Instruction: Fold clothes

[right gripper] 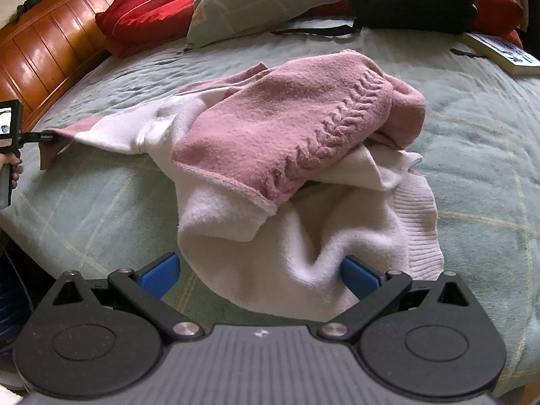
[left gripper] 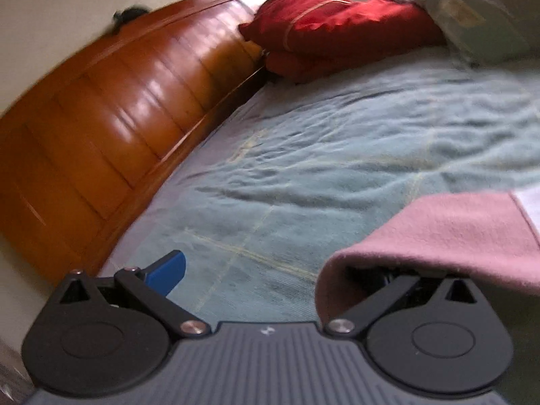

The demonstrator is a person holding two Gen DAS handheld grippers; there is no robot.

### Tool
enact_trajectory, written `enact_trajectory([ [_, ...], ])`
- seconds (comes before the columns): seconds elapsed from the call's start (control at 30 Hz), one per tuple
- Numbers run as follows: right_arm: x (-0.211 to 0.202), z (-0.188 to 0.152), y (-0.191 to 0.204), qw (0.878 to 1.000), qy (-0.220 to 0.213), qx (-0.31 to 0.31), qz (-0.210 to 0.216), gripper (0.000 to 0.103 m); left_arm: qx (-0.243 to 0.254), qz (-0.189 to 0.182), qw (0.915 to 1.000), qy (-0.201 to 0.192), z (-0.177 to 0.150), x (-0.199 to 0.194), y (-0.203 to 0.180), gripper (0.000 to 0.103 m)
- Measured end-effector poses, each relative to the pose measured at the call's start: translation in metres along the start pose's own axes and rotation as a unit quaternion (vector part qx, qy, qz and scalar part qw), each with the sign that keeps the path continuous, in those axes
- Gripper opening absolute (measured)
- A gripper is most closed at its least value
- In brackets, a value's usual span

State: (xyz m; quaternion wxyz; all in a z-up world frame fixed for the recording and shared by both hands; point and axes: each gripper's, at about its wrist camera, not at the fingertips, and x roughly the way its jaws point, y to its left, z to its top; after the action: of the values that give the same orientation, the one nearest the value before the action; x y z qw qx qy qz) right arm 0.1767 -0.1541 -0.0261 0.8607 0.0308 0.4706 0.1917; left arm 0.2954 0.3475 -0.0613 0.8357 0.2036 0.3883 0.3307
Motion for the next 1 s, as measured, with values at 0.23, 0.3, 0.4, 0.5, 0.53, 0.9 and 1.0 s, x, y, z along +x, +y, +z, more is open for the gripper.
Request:
enact_trajectory([
  [0.23,-0.006,-0.004,-0.007,1.000,-0.006,0.008,0.006,0.103,0.057,-0.032,0.9978,0.008,-0.014,-0.015,-0.013,0.102],
  [0.3,-0.009,-0.006,-0.010,1.000,-0.009,0.011,0.006,0.103,0.045,-0.071,0.9964,0.014,-0.016,-0.032,-0.009,0.102],
  [0.4,-0.016,-0.010,-0.016,1.000,-0.018,0.022,0.006,0.103,0.039,-0.148,0.9881,0.018,-0.024,-0.072,-0.012,0.102],
  [0.5,-0.026,-0.018,-0.023,0.999,-0.032,0.038,0.011,0.103,0.038,-0.238,0.9701,0.031,-0.034,-0.115,-0.024,0.102],
  [0.53,-0.030,-0.021,-0.026,0.998,-0.037,0.045,0.014,0.103,0.040,-0.271,0.9609,0.040,-0.037,-0.129,-0.031,0.102],
  [0.9,-0.076,-0.049,-0.067,0.991,-0.092,0.093,0.000,0.103,0.112,-0.417,0.9015,-0.019,-0.025,-0.278,-0.122,0.102],
  [1.0,-0.084,-0.056,-0.082,0.989,-0.102,0.111,0.001,0.103,0.103,-0.430,0.8957,-0.043,-0.013,-0.309,-0.129,0.102],
])
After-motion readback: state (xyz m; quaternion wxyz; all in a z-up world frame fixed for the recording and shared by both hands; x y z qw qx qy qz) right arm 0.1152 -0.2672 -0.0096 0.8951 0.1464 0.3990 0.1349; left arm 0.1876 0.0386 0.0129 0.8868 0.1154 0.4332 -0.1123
